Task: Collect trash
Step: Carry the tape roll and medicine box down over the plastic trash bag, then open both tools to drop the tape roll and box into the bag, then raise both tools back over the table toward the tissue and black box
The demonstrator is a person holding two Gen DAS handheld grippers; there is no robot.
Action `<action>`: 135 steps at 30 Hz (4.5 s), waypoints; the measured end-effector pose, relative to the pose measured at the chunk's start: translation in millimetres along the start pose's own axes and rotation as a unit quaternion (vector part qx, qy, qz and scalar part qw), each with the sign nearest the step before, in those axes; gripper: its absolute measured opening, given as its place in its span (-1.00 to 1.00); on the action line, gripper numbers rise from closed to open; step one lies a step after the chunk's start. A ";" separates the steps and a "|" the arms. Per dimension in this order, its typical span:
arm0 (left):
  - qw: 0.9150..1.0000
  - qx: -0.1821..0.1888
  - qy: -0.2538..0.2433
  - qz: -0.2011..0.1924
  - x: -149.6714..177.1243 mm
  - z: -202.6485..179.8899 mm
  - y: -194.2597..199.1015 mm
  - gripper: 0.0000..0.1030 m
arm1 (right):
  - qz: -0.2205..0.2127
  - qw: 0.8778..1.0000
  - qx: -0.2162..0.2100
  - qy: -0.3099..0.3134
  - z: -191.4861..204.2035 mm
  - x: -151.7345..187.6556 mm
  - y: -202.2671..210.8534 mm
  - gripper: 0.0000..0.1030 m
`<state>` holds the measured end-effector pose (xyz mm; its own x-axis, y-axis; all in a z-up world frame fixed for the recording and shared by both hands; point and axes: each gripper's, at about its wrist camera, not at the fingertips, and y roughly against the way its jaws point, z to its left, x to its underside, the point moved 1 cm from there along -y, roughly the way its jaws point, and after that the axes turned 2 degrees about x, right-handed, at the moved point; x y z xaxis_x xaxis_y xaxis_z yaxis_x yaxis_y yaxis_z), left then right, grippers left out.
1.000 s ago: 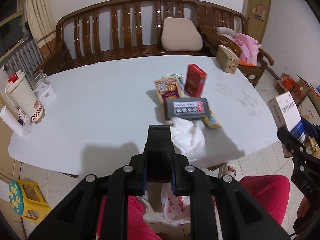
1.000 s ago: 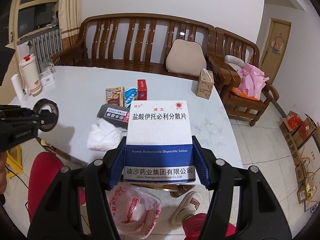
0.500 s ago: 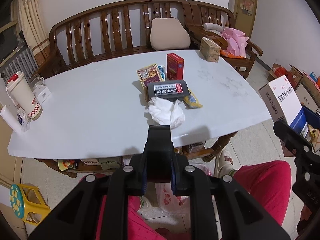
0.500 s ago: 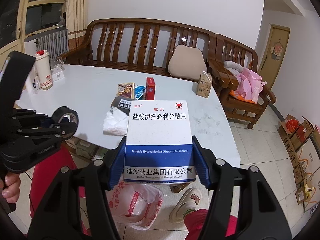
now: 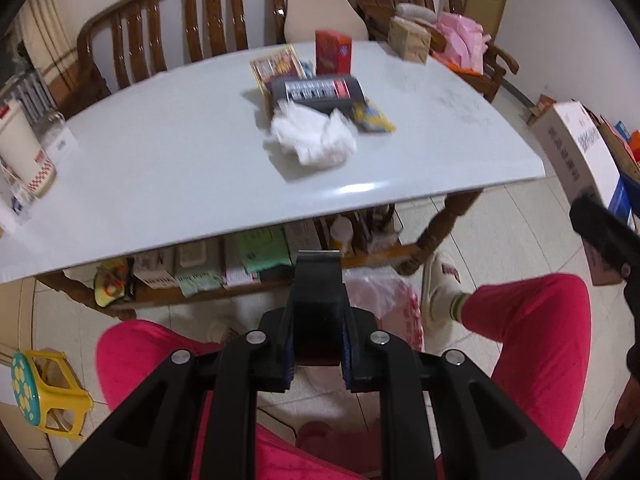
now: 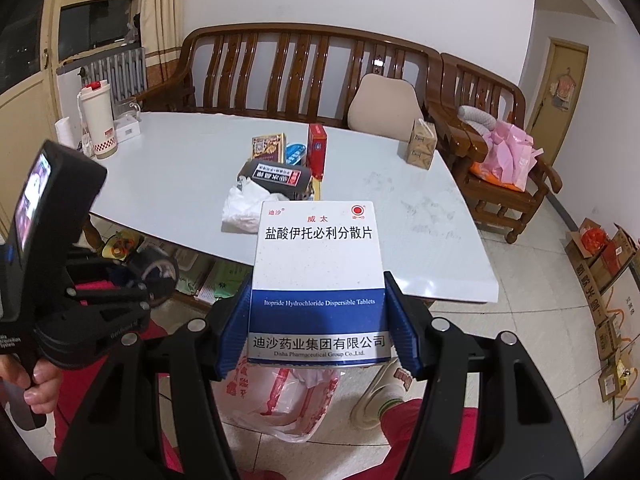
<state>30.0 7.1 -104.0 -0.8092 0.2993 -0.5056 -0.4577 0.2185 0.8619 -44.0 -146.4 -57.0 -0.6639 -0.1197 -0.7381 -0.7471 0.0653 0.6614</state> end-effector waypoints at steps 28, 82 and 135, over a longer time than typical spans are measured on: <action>0.987 0.026 -0.038 0.153 54.0 -24.5 -153.4 -0.67 | 0.163 0.986 -0.024 -0.027 11.5 101.6 -128.4 0.17; 0.917 0.065 0.070 0.388 87.8 1.3 -347.8 0.07 | 0.390 0.912 -0.080 -0.096 21.0 200.8 -314.1 0.36; 0.979 0.036 -0.200 0.034 -148.4 48.1 73.9 0.79 | -0.012 0.993 -0.104 0.047 -29.3 -79.9 1.8 0.85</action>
<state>133.9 23.4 32.7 -0.6215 0.6511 -0.4356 -0.3696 0.2466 0.8959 8.6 -165.8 7.1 -0.6322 -0.2106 -0.7456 -0.7341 -0.1447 0.6634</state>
